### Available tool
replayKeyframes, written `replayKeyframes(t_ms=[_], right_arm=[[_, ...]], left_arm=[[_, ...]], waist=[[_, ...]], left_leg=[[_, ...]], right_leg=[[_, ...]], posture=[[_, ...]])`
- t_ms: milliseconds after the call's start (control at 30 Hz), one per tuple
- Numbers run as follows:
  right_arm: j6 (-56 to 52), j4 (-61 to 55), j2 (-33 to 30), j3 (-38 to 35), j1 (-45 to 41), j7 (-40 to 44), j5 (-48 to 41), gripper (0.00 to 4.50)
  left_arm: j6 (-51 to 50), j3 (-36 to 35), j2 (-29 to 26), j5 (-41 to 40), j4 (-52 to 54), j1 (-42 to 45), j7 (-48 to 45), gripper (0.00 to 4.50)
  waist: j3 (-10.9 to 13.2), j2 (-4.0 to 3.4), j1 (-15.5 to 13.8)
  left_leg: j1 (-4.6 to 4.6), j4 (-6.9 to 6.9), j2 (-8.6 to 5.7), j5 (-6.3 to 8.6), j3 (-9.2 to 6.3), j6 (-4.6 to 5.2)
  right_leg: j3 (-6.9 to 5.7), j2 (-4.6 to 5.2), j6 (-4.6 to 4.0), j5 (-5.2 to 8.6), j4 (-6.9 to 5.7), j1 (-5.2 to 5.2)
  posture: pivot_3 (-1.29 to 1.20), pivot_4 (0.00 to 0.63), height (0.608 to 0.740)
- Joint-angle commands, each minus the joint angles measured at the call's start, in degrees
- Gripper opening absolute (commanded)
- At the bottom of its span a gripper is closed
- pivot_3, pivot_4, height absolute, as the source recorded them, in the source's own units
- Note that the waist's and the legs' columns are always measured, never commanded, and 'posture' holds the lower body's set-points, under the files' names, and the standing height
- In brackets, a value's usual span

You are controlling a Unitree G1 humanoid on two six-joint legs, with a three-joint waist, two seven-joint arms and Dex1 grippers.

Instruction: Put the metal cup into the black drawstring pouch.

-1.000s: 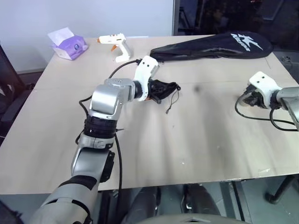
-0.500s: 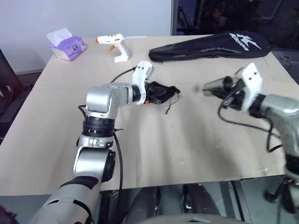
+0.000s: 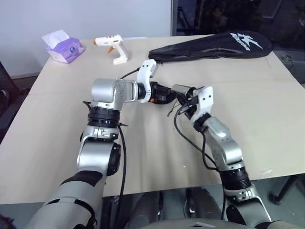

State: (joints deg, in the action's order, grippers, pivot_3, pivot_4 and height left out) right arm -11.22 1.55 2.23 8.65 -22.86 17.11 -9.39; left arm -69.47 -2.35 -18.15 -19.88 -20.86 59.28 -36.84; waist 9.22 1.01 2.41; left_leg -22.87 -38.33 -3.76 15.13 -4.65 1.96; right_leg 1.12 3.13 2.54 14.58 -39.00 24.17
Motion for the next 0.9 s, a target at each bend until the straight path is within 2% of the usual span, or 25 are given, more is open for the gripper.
replayKeyframes(t_ms=[33,300,533,633,733,900], right_arm=[[4.84,2.29,1.97,1.5,-0.52,0.83,0.47,0.03],[13.85,8.54,1.78,5.04,-0.98,5.82,3.14,0.03],[22.45,13.74,0.52,6.04,-3.38,8.54,5.65,0.03],[27.92,17.07,-0.51,5.9,-5.77,5.29,10.19,0.03],[32.42,22.66,-2.27,8.88,-8.01,5.25,15.67,0.03],[32.93,30.62,-2.58,11.25,-12.0,6.31,19.36,0.03]], left_arm=[[-1.23,-0.93,0.59,-2.19,2.89,1.61,0.4,0.0],[-1.83,0.08,-0.06,-3.05,4.9,0.51,1.15,0.0],[-0.75,2.65,-3.13,-5.77,11.97,-3.57,-3.76,0.0],[-3.45,2.47,-5.72,-7.83,13.35,-4.75,-6.0,0.0],[-3.92,2.15,-7.14,-9.21,14.18,-5.25,-6.72,0.0],[-6.78,2.03,-7.02,-13.41,18.09,-4.28,-8.29,0.0]], waist=[[0.0,0.0,0.01],[0.0,-0.01,0.14],[0.0,-0.02,0.13],[0.01,-0.02,0.3],[0.0,-0.02,0.19],[0.01,-0.02,0.2]], left_leg=[[0.0,0.0,0.0,0.0,-0.03,0.0],[0.01,0.01,0.0,0.0,-0.02,0.0],[0.03,0.01,0.0,0.0,-0.04,-0.01],[0.04,0.01,0.0,0.0,-0.02,-0.01],[0.08,0.01,0.0,0.0,-0.03,-0.01],[0.08,0.02,0.0,-0.01,-0.03,-0.02]], right_leg=[[0.02,0.0,0.0,0.0,0.0,0.0],[0.15,-0.02,0.0,0.0,0.0,0.03],[0.17,-0.03,0.0,0.0,-0.01,0.03],[0.19,-0.04,0.0,0.0,0.0,0.03],[0.18,-0.04,-0.01,0.0,0.0,0.01],[0.18,-0.04,-0.01,0.0,0.0,0.01]], posture=[[0.0,0.15,0.74],[0.0,0.15,0.74],[0.0,0.15,0.74],[0.0,0.15,0.74],[0.0,0.15,0.74],[0.0,0.15,0.74]])
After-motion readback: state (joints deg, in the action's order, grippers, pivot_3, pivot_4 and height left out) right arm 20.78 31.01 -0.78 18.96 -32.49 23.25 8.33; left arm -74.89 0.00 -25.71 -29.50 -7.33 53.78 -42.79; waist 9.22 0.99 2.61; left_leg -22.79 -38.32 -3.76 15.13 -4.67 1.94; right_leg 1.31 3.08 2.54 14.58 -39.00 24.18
